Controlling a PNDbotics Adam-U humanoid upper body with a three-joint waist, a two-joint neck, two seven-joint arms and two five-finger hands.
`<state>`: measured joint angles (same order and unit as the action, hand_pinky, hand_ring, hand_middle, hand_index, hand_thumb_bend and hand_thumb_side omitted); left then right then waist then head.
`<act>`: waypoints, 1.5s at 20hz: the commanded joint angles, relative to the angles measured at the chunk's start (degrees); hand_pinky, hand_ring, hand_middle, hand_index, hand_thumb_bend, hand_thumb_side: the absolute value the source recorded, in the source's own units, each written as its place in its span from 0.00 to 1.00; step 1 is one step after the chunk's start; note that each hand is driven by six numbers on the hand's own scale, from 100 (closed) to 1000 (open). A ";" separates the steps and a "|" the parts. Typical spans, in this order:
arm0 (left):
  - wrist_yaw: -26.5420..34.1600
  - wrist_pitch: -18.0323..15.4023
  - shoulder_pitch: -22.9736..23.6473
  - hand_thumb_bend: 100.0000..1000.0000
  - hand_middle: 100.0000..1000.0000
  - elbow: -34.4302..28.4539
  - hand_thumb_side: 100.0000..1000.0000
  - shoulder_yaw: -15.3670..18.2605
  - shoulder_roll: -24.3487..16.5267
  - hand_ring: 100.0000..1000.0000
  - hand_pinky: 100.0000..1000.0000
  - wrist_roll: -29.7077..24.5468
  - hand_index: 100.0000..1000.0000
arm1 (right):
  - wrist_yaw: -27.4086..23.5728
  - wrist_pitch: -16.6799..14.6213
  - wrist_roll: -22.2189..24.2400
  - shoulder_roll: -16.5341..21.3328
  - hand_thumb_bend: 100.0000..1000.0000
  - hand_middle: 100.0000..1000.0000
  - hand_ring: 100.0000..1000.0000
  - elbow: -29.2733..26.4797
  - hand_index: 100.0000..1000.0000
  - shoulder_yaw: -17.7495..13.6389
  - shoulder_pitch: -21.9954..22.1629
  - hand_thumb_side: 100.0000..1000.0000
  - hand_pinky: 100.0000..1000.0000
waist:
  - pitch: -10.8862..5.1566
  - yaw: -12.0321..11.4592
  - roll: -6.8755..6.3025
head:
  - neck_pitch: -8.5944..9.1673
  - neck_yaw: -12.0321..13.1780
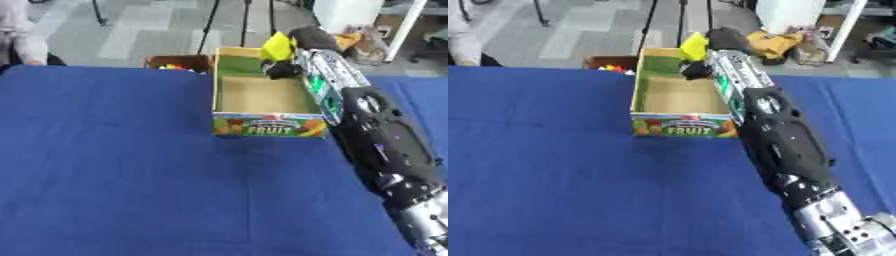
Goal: Pick up objects on the table and place them in the box.
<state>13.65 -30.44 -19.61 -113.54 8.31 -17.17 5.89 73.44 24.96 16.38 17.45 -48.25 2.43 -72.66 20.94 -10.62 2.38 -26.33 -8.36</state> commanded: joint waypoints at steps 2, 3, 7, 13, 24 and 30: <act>-0.04 -0.28 -1.16 0.00 0.85 -1.05 0.99 -0.09 -0.61 0.73 0.54 -0.54 0.95 | 1.92 2.33 -2.14 0.30 0.00 0.32 0.79 1.68 0.51 -2.40 -2.08 0.52 0.82 | -0.41 -0.88 -0.01 | 1.84 -1.45; -0.06 -0.31 -1.26 0.00 0.85 -1.05 0.99 -0.11 -0.56 0.73 0.54 -0.61 0.95 | 2.26 2.99 -2.56 0.25 0.00 0.32 0.79 2.20 0.51 -2.93 -2.16 0.52 0.82 | -0.20 -1.15 0.07 | 2.07 -1.72; -0.13 -0.34 -1.48 0.00 0.85 -1.05 0.99 -0.11 -0.46 0.73 0.54 -0.76 0.95 | 2.98 4.43 -3.45 0.18 0.00 0.33 0.80 4.01 0.52 -4.07 -2.33 0.54 0.82 | 0.33 -1.58 0.23 | 2.59 -2.19; -0.12 -0.45 -1.76 0.00 0.85 -1.05 0.99 -0.18 -0.44 0.73 0.54 -0.92 0.95 | 2.93 5.19 -3.99 -0.32 0.00 0.35 0.80 5.50 0.54 -4.65 -2.19 0.56 0.83 | 0.79 -2.08 0.22 | 3.29 -2.67; -0.15 -0.61 -1.95 0.00 0.85 -1.05 0.99 -0.21 -0.32 0.73 0.54 -1.08 0.95 | 2.38 4.86 -2.35 -1.00 0.27 0.63 0.90 7.30 0.83 -4.90 -1.83 0.87 0.87 | 1.35 -2.55 0.07 | 3.74 -3.52; -0.10 -0.52 -1.93 0.00 0.85 -1.05 0.98 -0.20 -0.35 0.73 0.54 -1.06 0.95 | 1.58 3.29 -1.56 -1.04 0.51 0.89 1.00 6.04 0.97 -4.57 -1.96 0.95 0.93 | 1.14 -2.37 0.02 | 3.77 -3.69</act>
<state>13.61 -30.94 -21.12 -113.54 7.98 -16.71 4.89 75.43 28.64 14.73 15.78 -40.68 -2.12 -73.13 23.38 -12.99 2.87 -23.32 -11.81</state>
